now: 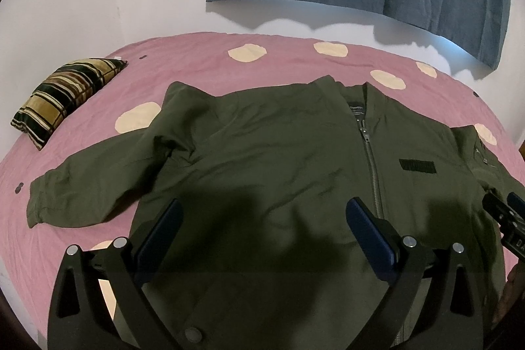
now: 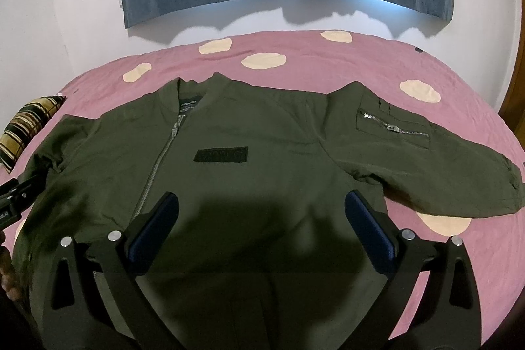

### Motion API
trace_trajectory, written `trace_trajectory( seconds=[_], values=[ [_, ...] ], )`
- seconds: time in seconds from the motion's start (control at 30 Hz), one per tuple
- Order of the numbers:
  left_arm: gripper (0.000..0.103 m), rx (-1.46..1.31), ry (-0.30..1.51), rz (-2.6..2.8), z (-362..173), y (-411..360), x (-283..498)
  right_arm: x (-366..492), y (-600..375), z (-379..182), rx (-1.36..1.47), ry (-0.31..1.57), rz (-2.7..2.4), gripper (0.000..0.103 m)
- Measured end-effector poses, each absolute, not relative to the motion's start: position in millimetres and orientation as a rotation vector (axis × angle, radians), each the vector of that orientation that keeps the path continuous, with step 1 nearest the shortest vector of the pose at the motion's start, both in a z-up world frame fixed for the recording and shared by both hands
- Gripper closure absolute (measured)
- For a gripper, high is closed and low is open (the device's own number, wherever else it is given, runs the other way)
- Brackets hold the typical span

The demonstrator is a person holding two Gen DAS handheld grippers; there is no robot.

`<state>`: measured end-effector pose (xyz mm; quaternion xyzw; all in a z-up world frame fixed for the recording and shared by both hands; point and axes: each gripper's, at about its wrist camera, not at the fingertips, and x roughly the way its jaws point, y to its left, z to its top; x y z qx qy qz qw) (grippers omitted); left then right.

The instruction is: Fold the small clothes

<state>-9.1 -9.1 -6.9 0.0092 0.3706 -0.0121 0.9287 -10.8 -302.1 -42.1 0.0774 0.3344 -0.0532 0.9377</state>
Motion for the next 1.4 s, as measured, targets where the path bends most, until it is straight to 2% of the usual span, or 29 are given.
trace_trajectory(
  seconds=[1.4],
  values=[
    [0.004, 0.018, 0.778, -0.032, -6.7, -10.4, -8.4, -10.0, -300.8, -41.1, 0.157, 0.69, -0.108, 0.002]
  ],
)
